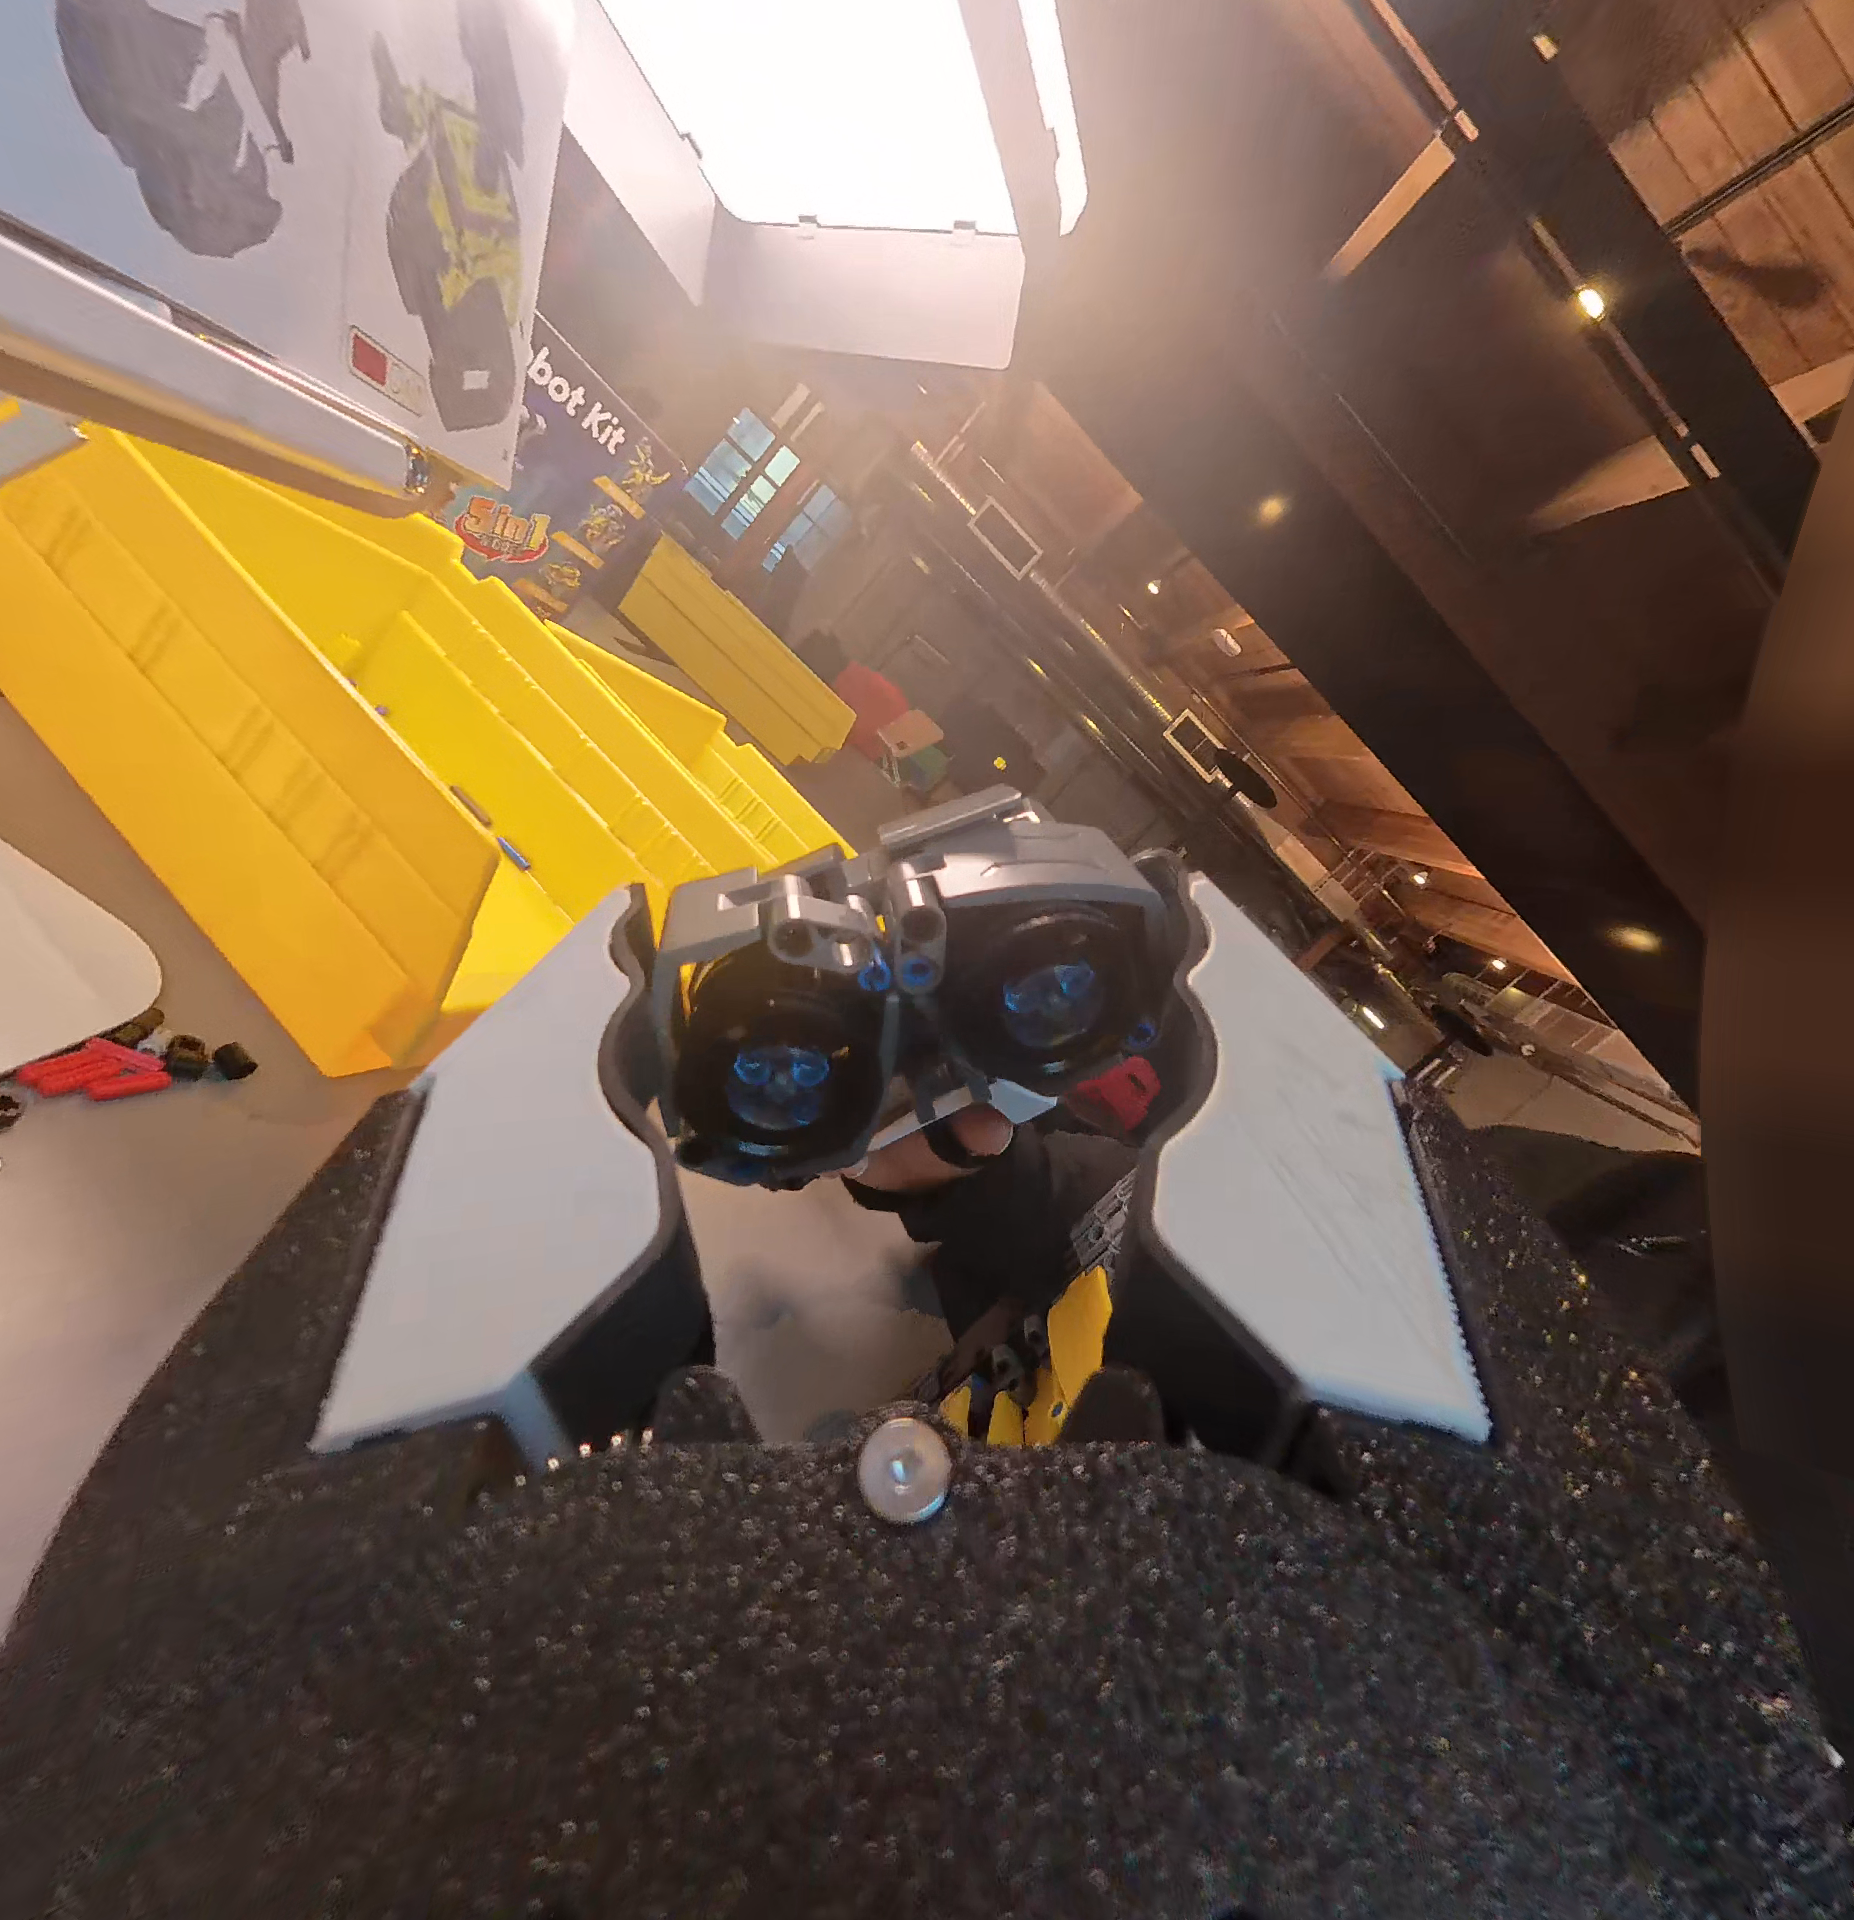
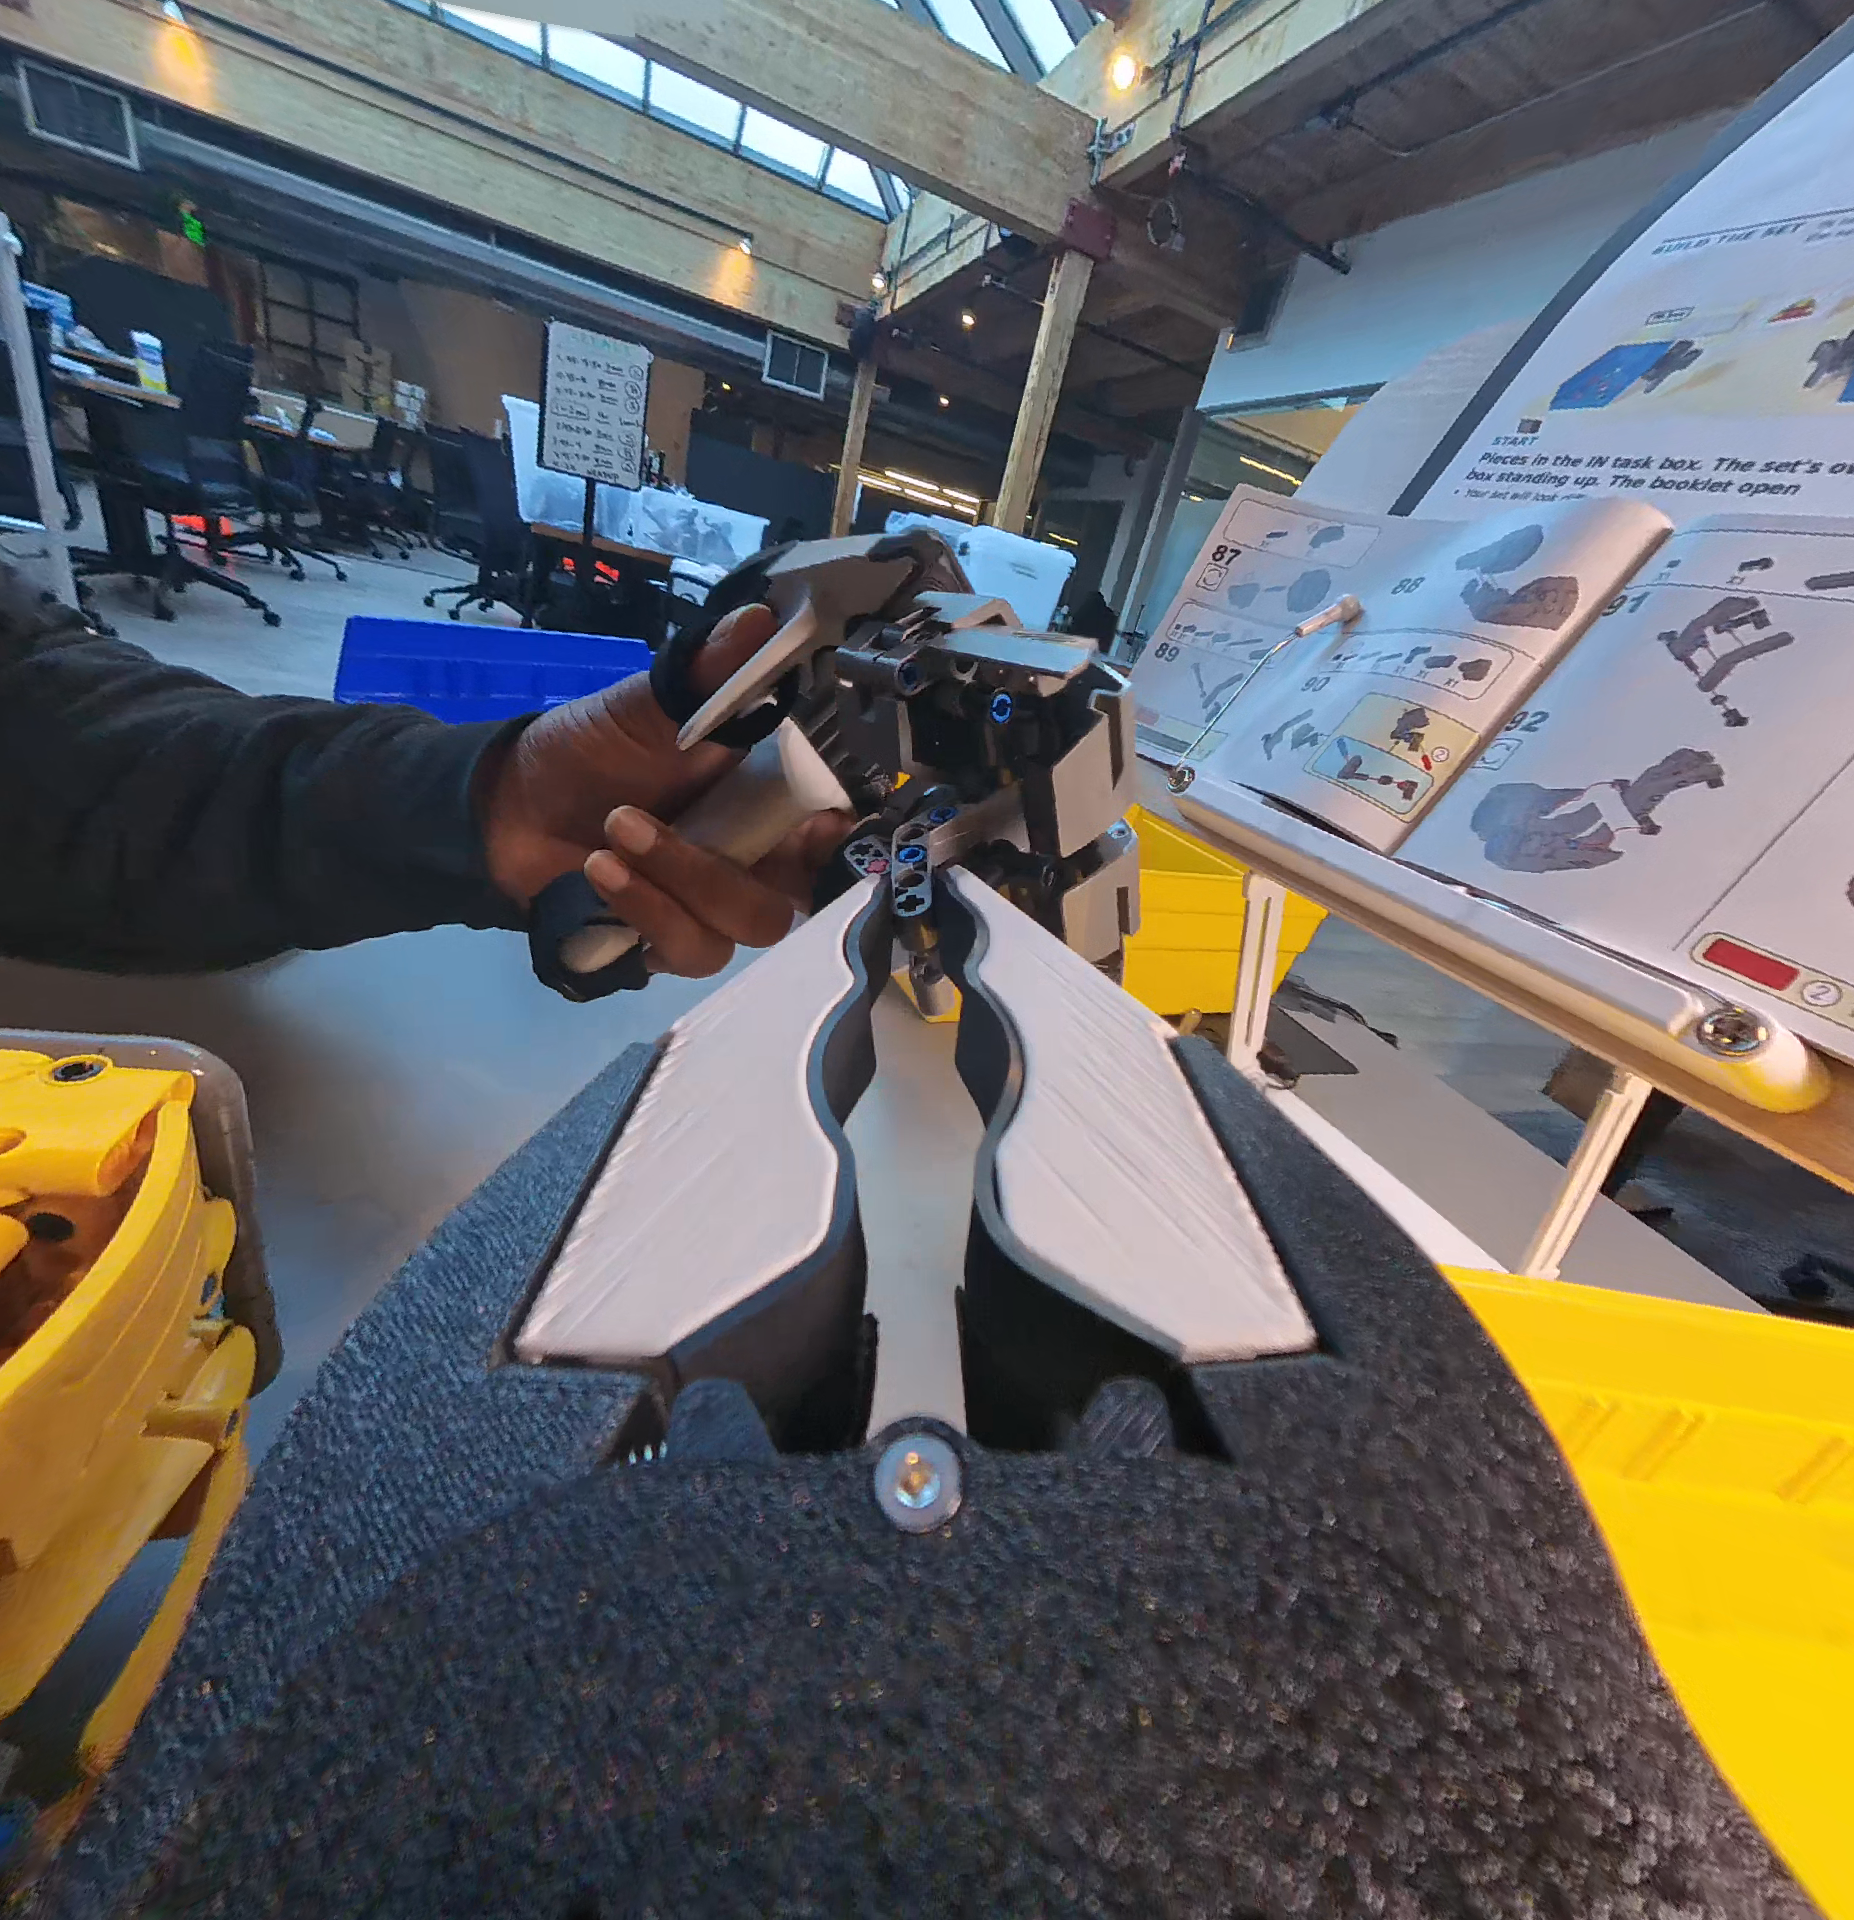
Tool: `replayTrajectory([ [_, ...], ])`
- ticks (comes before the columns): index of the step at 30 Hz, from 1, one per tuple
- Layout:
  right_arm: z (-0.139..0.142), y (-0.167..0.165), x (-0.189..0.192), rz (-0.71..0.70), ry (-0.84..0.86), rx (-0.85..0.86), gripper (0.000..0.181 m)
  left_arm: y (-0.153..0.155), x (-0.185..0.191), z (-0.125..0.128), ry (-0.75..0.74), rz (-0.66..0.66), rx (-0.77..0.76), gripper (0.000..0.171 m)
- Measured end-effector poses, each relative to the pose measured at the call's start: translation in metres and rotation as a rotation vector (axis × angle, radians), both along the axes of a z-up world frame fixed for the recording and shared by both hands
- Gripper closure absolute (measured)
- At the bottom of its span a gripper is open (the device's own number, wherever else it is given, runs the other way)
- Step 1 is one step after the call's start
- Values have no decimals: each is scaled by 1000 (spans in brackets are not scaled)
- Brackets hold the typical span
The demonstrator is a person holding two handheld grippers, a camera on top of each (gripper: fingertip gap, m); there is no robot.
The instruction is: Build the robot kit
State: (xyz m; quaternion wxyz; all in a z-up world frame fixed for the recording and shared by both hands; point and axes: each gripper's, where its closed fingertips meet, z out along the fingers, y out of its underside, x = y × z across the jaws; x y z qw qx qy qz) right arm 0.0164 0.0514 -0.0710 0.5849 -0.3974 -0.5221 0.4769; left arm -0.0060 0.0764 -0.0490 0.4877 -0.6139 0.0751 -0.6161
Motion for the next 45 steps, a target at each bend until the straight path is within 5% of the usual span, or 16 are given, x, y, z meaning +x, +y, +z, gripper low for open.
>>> replayTrajectory([
  [18, -14, -1, -7, -40, -60, 65, 172, 4, -6, -9, 51, 31, -43, 77],
  [28, -7, 6, -17, -224, -107, 227, 161, 12, -11, -7, -78, 127, -71, 78],
  [40, 3, -19, 1, 25, -200, 330, 166, -26, 2, 7, -53, -278, -72, 68],
  [45, 6, -40, 5, 135, -314, 451, 166, -46, 21, -11, 59, -414, -142, 68],
])
